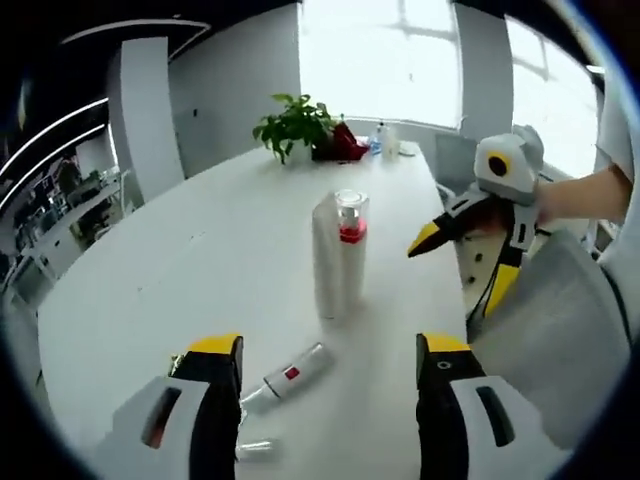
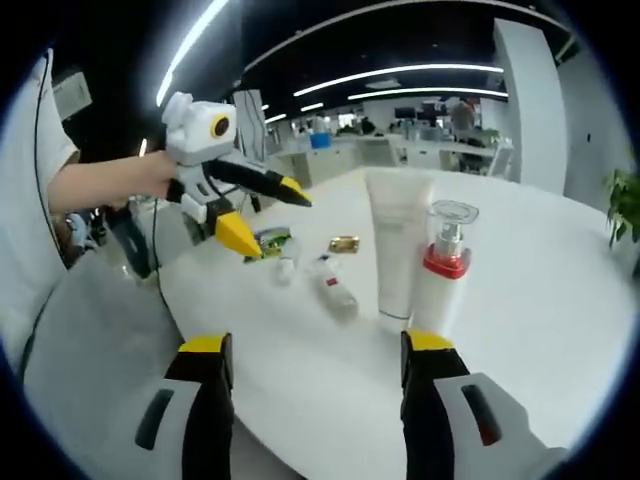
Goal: Arrange the skincare products in the storage area until every visible bottle or jar stands upright without overlapping.
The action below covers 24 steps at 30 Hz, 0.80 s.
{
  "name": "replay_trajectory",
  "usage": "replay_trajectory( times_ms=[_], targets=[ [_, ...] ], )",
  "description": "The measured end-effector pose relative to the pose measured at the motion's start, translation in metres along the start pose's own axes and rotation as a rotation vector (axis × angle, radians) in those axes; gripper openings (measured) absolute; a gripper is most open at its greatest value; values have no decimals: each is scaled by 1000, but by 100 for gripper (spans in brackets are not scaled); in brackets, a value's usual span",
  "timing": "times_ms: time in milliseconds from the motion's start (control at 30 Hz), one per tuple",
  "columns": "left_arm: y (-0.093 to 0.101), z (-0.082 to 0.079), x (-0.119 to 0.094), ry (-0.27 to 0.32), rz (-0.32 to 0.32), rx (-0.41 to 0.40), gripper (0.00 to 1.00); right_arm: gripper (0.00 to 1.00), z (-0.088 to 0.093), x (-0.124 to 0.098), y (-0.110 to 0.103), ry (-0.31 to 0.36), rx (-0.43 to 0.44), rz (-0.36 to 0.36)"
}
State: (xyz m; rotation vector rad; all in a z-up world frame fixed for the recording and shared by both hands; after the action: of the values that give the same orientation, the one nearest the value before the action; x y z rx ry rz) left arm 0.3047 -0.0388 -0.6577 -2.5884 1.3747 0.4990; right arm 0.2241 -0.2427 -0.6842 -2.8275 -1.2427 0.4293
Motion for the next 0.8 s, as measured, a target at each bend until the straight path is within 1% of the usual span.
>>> replay_trajectory(
  times_ms=[100, 167, 233, 300, 333, 433, 567, 667, 800],
  targets=[
    [2, 8, -18, 6, -63, -62, 76, 70, -2, -1, -5, 15, 20, -10],
    [3, 13, -29, 17, -99, -103, 80, 71, -4, 0, -8, 14, 8, -15],
    [6, 18, -40, 19, -129, -150, 82, 73, -1, 1, -6, 10, 10, -18],
    [7, 22, -49, 25, -142, -168, 83, 75, -1, 1, -7, 6, 11, -17],
    [8, 25, -56, 22, -165, -188, 83, 76, -2, 0, -9, 6, 18, -15],
    [11, 31, -67, 22, -188, -205, 87, 78, -3, -3, -10, 18, 33, -15],
    [17, 40, -88, 15, -246, -238, 91, 80, -3, -7, -13, 18, 41, -17],
    [21, 49, -107, 14, -297, -276, 94, 83, -4, -11, -17, 18, 48, -22],
    [28, 57, -127, 21, -345, -324, 97, 84, -7, -17, -20, 24, 51, -34]
  ],
)
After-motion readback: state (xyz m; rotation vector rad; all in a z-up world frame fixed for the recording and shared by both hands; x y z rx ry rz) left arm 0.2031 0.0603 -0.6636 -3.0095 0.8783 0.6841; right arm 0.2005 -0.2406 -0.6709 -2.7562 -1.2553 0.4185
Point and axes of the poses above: the point that each gripper's makers call its tool centre point, and the gripper's own axes: x roughly forward along the fingers, y roughly to its right, z roughly out of its underside, the point moved 6 cm from there along -x, roughly backward along the fingers, and after that the axes turned 13 degrees about y, right-handed, at the moved point
